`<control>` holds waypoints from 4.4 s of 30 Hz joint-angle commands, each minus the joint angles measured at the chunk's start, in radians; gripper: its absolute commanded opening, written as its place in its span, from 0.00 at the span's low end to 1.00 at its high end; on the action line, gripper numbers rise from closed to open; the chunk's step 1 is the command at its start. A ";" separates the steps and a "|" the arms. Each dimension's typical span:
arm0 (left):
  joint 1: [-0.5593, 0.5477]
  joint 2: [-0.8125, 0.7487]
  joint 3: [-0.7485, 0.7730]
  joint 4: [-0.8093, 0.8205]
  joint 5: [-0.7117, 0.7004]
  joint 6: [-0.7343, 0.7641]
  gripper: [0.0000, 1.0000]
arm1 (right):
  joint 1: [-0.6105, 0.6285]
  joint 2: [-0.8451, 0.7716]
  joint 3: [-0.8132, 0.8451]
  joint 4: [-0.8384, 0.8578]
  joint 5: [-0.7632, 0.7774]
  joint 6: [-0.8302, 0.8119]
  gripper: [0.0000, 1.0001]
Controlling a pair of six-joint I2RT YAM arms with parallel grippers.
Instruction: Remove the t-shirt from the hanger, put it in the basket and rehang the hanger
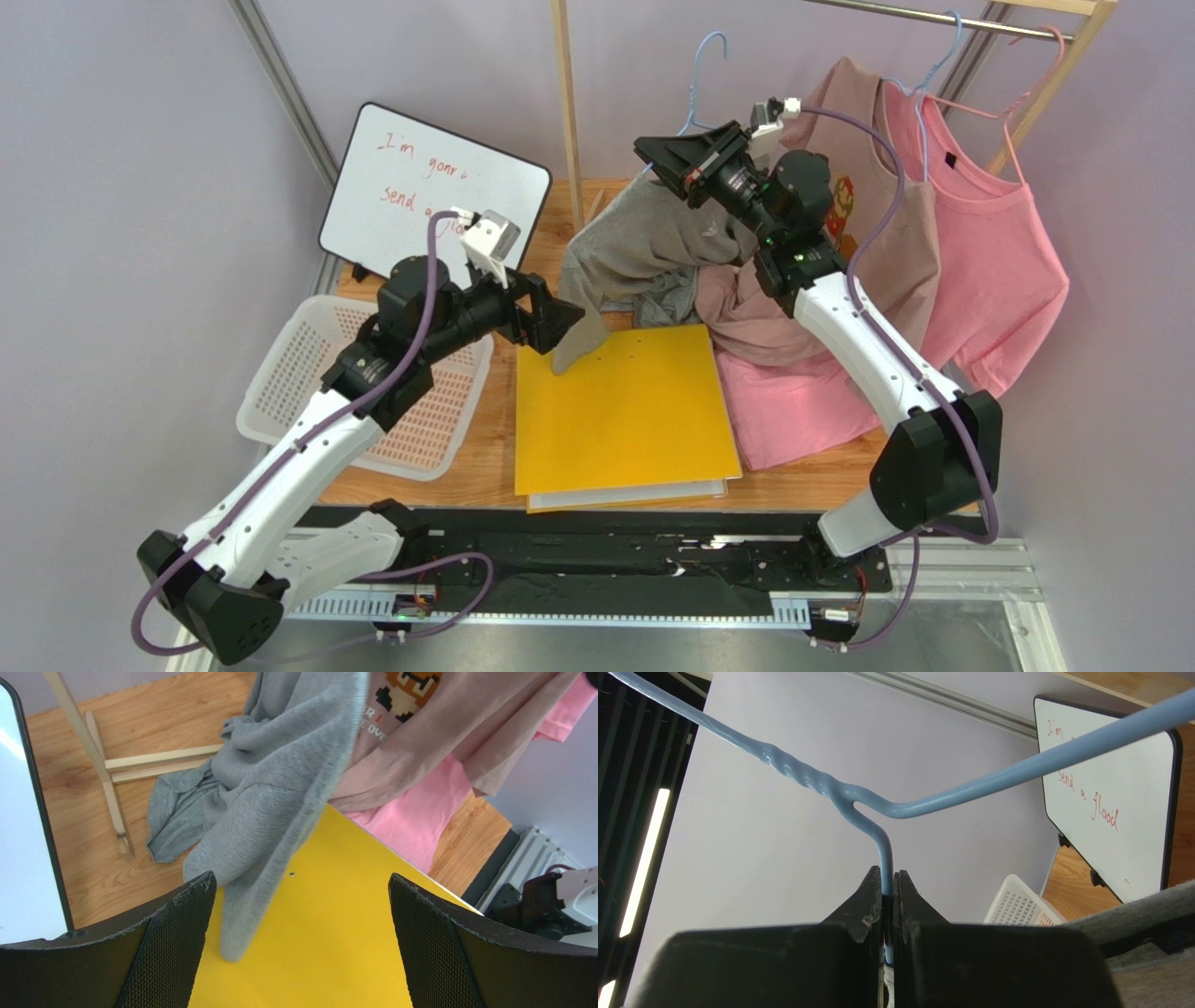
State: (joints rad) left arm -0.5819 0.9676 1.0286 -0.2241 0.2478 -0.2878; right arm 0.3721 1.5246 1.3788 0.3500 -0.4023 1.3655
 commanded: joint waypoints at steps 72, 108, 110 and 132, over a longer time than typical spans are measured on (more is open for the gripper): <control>0.068 0.256 0.473 -0.090 -0.343 -0.226 0.00 | 0.102 -0.374 0.068 -0.245 -0.328 -0.066 0.00; 0.139 0.244 1.485 -0.101 -0.657 0.550 0.00 | 0.148 -0.520 -0.121 -0.684 -0.211 -0.563 0.00; 0.139 0.243 1.498 -0.106 -0.674 0.584 0.00 | 0.159 -0.501 -0.121 -0.684 -0.217 -0.559 0.00; 0.139 -0.295 0.119 -0.384 -1.099 -0.210 0.00 | 0.172 -0.601 -0.167 -0.701 -0.129 -0.595 0.00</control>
State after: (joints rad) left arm -0.4492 0.7906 1.3746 -0.4683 -0.6804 -0.0891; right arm 0.5411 0.9409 1.2224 -0.3847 -0.5499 0.7860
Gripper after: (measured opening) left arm 0.006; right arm 0.009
